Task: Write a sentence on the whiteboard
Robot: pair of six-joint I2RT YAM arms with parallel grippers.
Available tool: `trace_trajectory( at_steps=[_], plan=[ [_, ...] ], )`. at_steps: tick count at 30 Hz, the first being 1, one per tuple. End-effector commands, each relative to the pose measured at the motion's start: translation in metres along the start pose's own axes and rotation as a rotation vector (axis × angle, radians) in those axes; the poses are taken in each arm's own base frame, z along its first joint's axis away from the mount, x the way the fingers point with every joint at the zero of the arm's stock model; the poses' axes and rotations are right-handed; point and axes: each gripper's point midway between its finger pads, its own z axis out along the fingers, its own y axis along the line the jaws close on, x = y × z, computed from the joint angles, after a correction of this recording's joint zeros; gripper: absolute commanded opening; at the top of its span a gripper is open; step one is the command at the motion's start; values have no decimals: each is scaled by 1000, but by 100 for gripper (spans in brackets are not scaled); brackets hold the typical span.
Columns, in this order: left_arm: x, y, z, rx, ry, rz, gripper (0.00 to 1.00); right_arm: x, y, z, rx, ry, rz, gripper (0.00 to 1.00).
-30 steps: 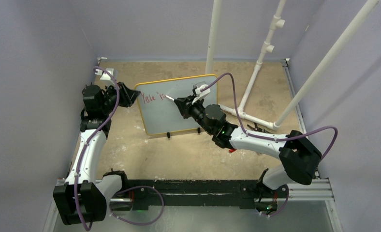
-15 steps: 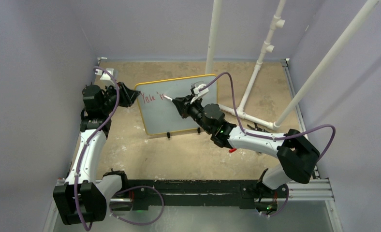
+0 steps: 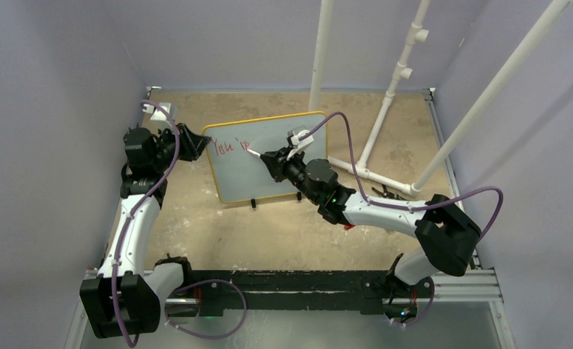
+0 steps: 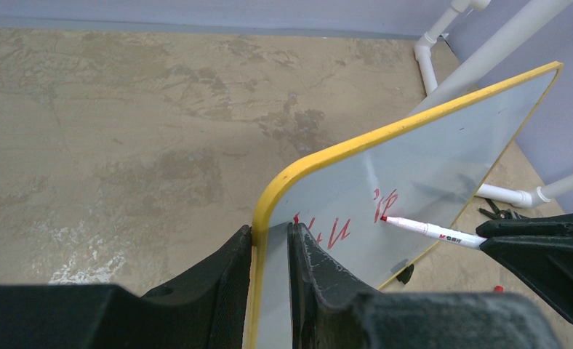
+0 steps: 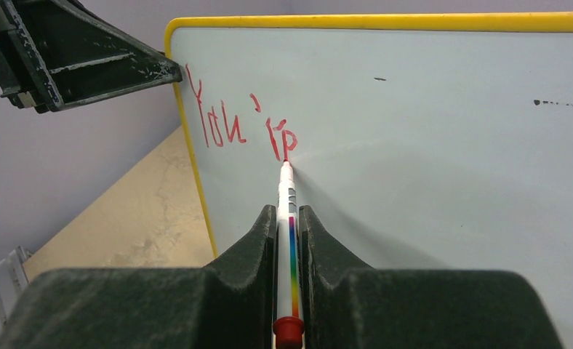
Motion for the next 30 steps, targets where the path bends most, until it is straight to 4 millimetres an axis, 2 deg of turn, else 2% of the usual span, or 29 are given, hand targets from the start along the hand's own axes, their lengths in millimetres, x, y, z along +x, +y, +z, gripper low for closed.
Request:
trace_trajectory(
  at_steps=[1,9,21,25,30],
  plan=[
    [-7,-3,0,24,-27,30,23,-3,-9,-3,41,-12,-2,0],
    [-8,-3,0,22,-28,32,23,-12,-11,-6,63,-26,19,0],
    [-5,-1,1,19,-23,29,23,-9,-11,-10,55,-12,25,0],
    [-5,-2,0,22,-23,31,23,-13,-8,-9,41,-20,22,0],
    [-3,-2,0,21,-20,29,23,-19,7,-12,-36,-16,6,0]
  ],
)
